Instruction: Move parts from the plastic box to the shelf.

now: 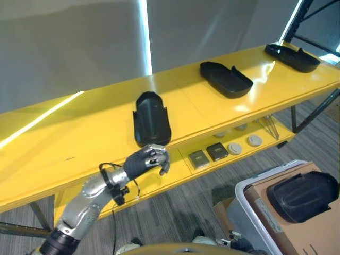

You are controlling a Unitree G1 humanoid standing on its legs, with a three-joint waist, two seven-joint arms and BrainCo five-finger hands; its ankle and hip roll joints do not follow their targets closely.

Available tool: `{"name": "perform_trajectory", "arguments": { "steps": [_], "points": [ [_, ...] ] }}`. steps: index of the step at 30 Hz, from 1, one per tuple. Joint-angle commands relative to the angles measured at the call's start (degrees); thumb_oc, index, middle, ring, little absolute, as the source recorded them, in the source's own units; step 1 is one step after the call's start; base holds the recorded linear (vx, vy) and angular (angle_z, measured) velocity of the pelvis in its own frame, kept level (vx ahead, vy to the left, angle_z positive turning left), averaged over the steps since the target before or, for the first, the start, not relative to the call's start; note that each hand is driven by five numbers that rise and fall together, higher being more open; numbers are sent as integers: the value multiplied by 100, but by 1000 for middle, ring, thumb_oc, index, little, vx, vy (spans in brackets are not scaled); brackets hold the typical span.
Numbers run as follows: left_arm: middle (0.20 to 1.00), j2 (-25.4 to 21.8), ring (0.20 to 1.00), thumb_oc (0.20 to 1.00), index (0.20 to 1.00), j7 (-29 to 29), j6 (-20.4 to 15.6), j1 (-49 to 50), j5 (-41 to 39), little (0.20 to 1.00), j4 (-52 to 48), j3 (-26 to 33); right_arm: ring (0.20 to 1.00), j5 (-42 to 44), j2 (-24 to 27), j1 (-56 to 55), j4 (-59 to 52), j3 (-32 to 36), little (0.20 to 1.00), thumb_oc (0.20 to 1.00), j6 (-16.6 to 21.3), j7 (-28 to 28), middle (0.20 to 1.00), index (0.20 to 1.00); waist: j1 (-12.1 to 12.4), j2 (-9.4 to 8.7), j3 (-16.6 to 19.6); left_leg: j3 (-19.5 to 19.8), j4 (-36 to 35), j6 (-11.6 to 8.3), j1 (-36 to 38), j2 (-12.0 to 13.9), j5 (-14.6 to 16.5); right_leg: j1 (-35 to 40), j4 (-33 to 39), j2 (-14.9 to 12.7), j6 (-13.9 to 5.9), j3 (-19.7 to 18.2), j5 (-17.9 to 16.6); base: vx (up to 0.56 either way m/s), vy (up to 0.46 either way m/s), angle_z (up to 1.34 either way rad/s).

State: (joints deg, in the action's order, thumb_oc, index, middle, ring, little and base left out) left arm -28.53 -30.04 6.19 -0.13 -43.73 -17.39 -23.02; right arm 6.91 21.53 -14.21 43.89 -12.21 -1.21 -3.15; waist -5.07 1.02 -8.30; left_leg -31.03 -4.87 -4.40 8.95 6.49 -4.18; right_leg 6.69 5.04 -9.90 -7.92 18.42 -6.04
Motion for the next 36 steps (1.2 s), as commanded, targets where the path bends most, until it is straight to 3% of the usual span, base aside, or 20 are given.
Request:
{"name": "perform_trajectory", "arguments": {
  "steps": [1, 5, 10, 25, 36],
  "points": [
    [200, 120, 200, 200, 200, 625, -340, -561, -211, 200, 86, -45, 1000, 55, 60, 253, 102, -138, 1000, 1000, 156, -109, 1000, 1000, -79, -88, -293, 230, 412, 76, 49, 241, 632, -47, -97, -303, -439, -7, 106, -2, -48, -4],
    [200, 242, 200, 200, 200, 911, -513, -822, -103, 200, 357, -222, 1000, 61, 61, 292, 98, -215, 1000, 1000, 134, -105, 1000, 1000, -152, -105, -340, 181, 458, 81, 23, 272, 645, -97, -156, -303, -421, -43, 130, -5, -34, -4],
    [200, 492, 200, 200, 200, 1975, -678, -1495, 602, 200, 1056, -453, 1000, 93, 131, 326, 90, -310, 1000, 1000, 131, -146, 1000, 1000, -341, -137, -448, 140, 532, 42, -73, 341, 622, -244, -264, -281, -396, -157, 163, 0, -34, -2],
    [200, 738, 200, 200, 200, 3233, -797, -2169, 1558, 200, 2443, -411, 1000, 86, 212, 289, -296, -398, 1000, 1000, 21, -134, 1000, 1000, -550, -192, -637, 97, 714, -13, -224, 464, 601, -391, -336, -247, -327, -299, 211, -8, -11, -5],
    [200, 755, 200, 200, 200, 3418, -979, -2453, 1884, 200, 2519, -416, 1000, -59, 212, 307, -439, -557, 1000, 1000, -29, -200, 1000, 1000, -591, -209, -690, 94, 741, -36, -216, 494, 584, -377, -359, -254, -322, -296, 228, 0, 0, 0]
  ]
}}
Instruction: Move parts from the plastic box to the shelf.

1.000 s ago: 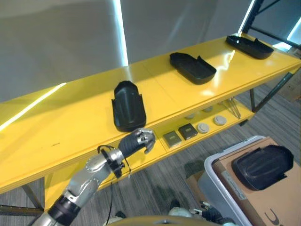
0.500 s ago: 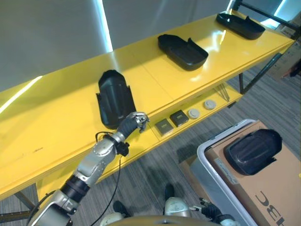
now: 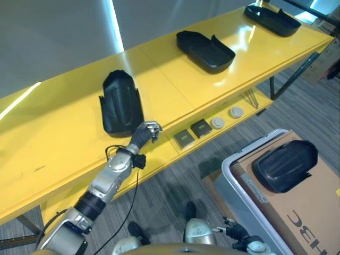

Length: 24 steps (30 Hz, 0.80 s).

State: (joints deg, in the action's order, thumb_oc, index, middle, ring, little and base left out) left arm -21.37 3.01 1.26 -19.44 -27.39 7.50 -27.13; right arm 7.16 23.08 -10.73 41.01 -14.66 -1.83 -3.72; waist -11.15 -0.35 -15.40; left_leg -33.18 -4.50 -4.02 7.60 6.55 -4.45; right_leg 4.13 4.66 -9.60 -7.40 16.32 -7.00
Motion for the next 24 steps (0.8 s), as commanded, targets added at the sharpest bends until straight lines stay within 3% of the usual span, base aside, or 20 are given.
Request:
{"name": "perform_trajectory", "arguments": {
  "steps": [1, 12, 22, 24],
  "points": [
    [200, 23, 200, 200, 200, 154, -482, -561, 242, 200, -2, -5, 1000, -88, 72, -37, -163, -316, 1000, 1000, 28, -153, 1000, 1000, 10, -73, 18, 309, 699, -77, -77, 489, 606, -115, -315, -284, -375, -87, 324, 0, 0, 0],
    [200, -141, 200, 200, 200, 641, -496, -1131, 47, 200, 215, 235, 1000, -290, 114, -101, -206, -441, 1000, 1000, -28, -284, 1000, 1000, -110, -71, 108, 238, 668, -101, 7, 499, 581, -62, -297, -281, -372, -120, 338, 6, -1, 0],
    [200, -34, 200, 200, 200, 744, -489, -1348, -41, 200, 965, 383, 1000, -245, 144, -78, -219, -469, 1000, 1000, -29, -276, 1000, 1000, -200, -80, 116, 178, 737, -109, -17, 519, 596, -112, -333, -269, -357, -215, 363, 2, -4, -5],
    [200, -28, 200, 200, 200, 628, -621, -1313, -103, 200, 1069, 384, 1000, -258, 143, -67, -209, -462, 1000, 1000, -32, -291, 1000, 1000, -193, -93, 88, 181, 775, -109, -44, 532, 606, -132, -349, -263, -349, -232, 372, 0, 0, 0]
  ]
}}
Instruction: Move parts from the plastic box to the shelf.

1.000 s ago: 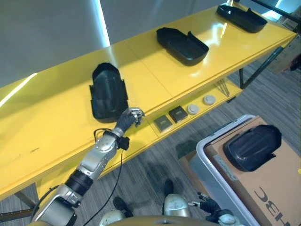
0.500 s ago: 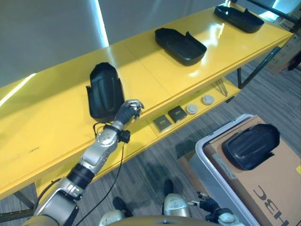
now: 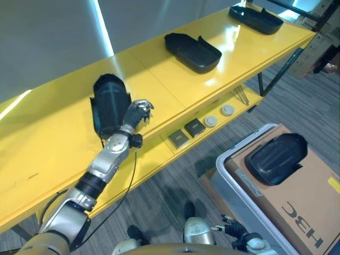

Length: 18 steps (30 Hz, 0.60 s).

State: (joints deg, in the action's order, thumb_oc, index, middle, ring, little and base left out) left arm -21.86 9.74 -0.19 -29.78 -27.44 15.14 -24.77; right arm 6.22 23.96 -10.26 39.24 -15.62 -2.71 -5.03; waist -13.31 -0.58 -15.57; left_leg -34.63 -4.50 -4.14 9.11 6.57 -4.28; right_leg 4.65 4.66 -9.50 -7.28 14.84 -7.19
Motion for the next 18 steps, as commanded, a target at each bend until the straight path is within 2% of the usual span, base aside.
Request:
{"name": "perform_trajectory", "arguments": {
  "steps": [1, 3, 9, 14, 18],
  "points": [
    [200, 21, 200, 200, 200, -67, -498, -277, -107, 200, 311, 149, 1000, -166, 54, -112, -32, -366, 1000, 1000, 56, -159, 1000, 1000, 26, -71, 102, 327, 781, -98, -200, 533, 590, -187, -352, -273, -360, -84, 392, 0, 0, 0],
    [200, 60, 200, 200, 200, -243, -634, -247, -145, 200, 197, 133, 1000, -165, 20, -96, -2, -365, 1000, 1000, 69, -126, 1000, 1000, 49, -78, 54, 345, 785, -94, -224, 538, 588, -199, -344, -272, -353, -77, 381, -35, -6, -1],
    [200, 74, 200, 200, 200, -403, -569, -98, -68, 200, -452, 14, 1000, -144, -24, -75, 7, -341, 1000, 1000, 119, -109, 1000, 1000, 112, -75, 26, 389, 759, -94, -223, 519, 583, -164, -298, -272, -358, -46, 354, 0, 0, 0],
    [200, -99, 200, 200, 200, -1094, -750, 116, -237, 200, -1678, -39, 1000, -186, -85, -39, 71, -262, 1000, 1000, 127, -73, 1000, 1000, 229, -50, 0, 470, 738, -87, -236, 495, 578, -116, -271, -295, -372, 29, 334, 1, 15, 1],
    [200, -10, 200, 200, 200, -1407, -873, 0, -497, 200, -2516, -106, 1000, -253, -185, -24, 193, -272, 1000, 1000, 189, 1, 1000, 1000, 280, -48, 93, 531, 621, -84, -169, 437, 547, -16, -196, -307, -405, 101, 293, 28, 27, 13]
  ]
}}
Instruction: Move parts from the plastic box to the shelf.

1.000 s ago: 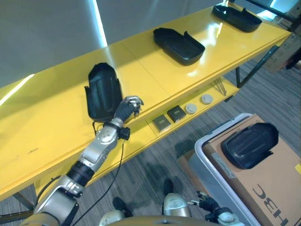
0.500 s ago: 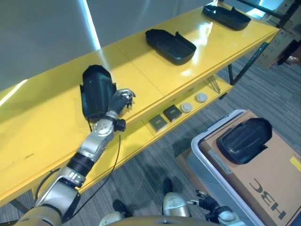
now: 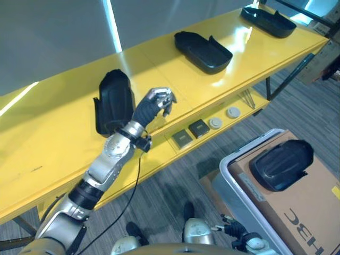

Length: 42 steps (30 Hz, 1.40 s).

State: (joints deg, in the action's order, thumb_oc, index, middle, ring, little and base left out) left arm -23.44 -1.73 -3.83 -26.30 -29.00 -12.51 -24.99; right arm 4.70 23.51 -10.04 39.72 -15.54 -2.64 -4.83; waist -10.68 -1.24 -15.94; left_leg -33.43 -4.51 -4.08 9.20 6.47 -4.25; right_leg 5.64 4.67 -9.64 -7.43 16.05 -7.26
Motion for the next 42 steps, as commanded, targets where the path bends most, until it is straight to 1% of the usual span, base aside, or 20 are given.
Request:
{"name": "perform_trajectory", "arguments": {
  "steps": [1, 2, 6, 8, 10, 11, 12, 15, 17, 22, 24, 29, 31, 33, 36, 42],
  "points": [
    [200, 166, 200, 200, 200, -400, -516, -369, -479, 200, 239, -89, 1000, -106, -151, -41, 159, -286, 1000, 1000, 191, -7, 1000, 1000, 18, 16, 139, 412, 614, -91, -173, 445, 542, -111, -193, -293, -391, -16, 299, 26, 16, 16],
    [200, 325, 200, 200, 200, -978, -339, -464, -858, 200, 24, -121, 1000, -130, -176, -1, 226, -275, 1000, 1000, 209, -25, 1000, 1000, 18, 17, 202, 417, 562, -96, -132, 425, 533, -67, -147, -288, -401, 2, 288, 20, 11, 9],
    [200, 299, 200, 200, 200, -1186, -134, -464, -933, 200, -195, -194, 1000, -151, -169, 15, 223, -253, 1000, 1000, 198, -56, 1000, 1000, 10, 23, 245, 400, 531, -113, -85, 415, 526, -29, -114, -288, -424, 17, 275, 0, 0, 0],
    [200, 96, 200, 200, 200, -1221, 12, -348, -682, 200, -292, -147, 1000, -188, -150, -23, 180, -205, 1000, 1000, 138, -78, 1000, 1000, 18, 37, 284, 380, 514, -119, -44, 402, 533, 5, -89, -287, -441, 25, 278, 0, 0, 0],
    [200, -81, 200, 200, 200, -1184, 9, -233, -481, 200, -298, -108, 1000, -248, -146, -80, 168, -159, 1000, 1000, 132, -85, 1000, 1000, 30, 48, 295, 367, 525, -121, -33, 404, 541, 18, -87, -294, -444, 39, 277, 3, 15, -1],
    [200, -259, 200, 200, 200, -1249, 84, -76, -576, 200, -276, -42, 1000, -302, -138, -145, 199, -101, 1000, 1000, 170, -82, 1000, 1000, 54, 66, 302, 365, 524, -115, -23, 395, 553, 29, -81, -306, -451, 50, 275, 1, 40, -2],
    [200, -359, 200, 200, 200, -1395, 161, 69, -689, 200, -283, 34, 1000, -309, -126, -174, 211, -65, 1000, 1000, 181, -75, 1000, 1000, 77, 82, 303, 371, 516, -111, -20, 386, 562, 36, -71, -313, -458, 60, 274, -6, 47, -1],
    [200, -644, 200, 200, 200, -1892, 215, 687, -687, 200, -319, 251, 1000, -307, -90, -251, 251, 69, 1000, 1000, 247, -67, 1000, 1000, 205, 152, 275, 421, 501, -79, -19, 343, 592, 63, -48, -350, -472, 104, 257, -16, 51, 1],
    [200, -725, 200, 200, 200, -2021, 216, 906, -677, 200, -409, 321, 1000, -276, -72, -268, 229, 100, 1000, 1000, 251, -77, 1000, 1000, 250, 169, 269, 452, 494, -75, -27, 328, 591, 75, -38, -360, -479, 126, 249, -15, 24, 5],
    [200, -891, 200, 200, 200, -2489, 319, 1425, -941, 200, -535, 529, 1000, -269, -41, -330, 131, 140, 1000, 1000, 245, -61, 1000, 1000, 368, 224, 247, 521, 482, -53, -42, 290, 602, 100, -16, -393, -488, 194, 231, -10, 13, 3],
    [200, -958, 200, 200, 200, -2649, 326, 1627, -984, 200, -559, 560, 1000, -241, -22, -334, 180, 159, 1000, 1000, 296, -39, 1000, 1000, 421, 254, 236, 549, 472, -44, -46, 275, 600, 113, -12, -413, -492, 235, 219, -19, 23, 7],
    [200, -1004, 200, 200, 200, -2655, 307, 1794, -949, 200, -550, 563, 1000, -211, 29, -307, 212, 163, 1000, 1000, 301, -58, 1000, 1000, 455, 283, 239, 558, 474, -39, -51, 264, 610, 117, -14, -435, -503, 263, 217, -5, 13, 11],
    [200, -1018, 200, 200, 200, -2576, 301, 1811, -905, 200, -486, 529, 1000, -187, 35, -289, 244, 164, 1000, 1000, 306, -68, 1000, 1000, 459, 284, 244, 555, 471, -38, -51, 264, 612, 113, -14, -436, -507, 266, 213, 0, 0, 0],
    [200, -990, 200, 200, 200, -2453, 370, 1819, -965, 200, -418, 514, 1000, -164, 38, -277, 257, 151, 1000, 1000, 303, -71, 1000, 1000, 459, 286, 252, 550, 467, -39, -51, 263, 612, 107, -15, -439, -511, 272, 212, 0, 0, 0],
    [200, -897, 200, 200, 200, -2042, 415, 1794, -985, 200, -158, 449, 1000, -133, 42, -285, 233, 147, 1000, 1000, 288, -72, 1000, 1000, 430, 274, 259, 543, 479, -33, -55, 263, 620, 92, -26, -429, -501, 245, 214, 0, 0, 0],
    [200, -589, 200, 200, 200, -1464, 388, 1741, -785, 200, 422, 372, 1000, -113, 13, -257, 307, 114, 1000, 1000, 296, -40, 1000, 1000, 395, 236, 254, 533, 525, -32, -70, 294, 640, 58, -60, -407, -473, 195, 234, 3, -11, 0]
  ]
}}
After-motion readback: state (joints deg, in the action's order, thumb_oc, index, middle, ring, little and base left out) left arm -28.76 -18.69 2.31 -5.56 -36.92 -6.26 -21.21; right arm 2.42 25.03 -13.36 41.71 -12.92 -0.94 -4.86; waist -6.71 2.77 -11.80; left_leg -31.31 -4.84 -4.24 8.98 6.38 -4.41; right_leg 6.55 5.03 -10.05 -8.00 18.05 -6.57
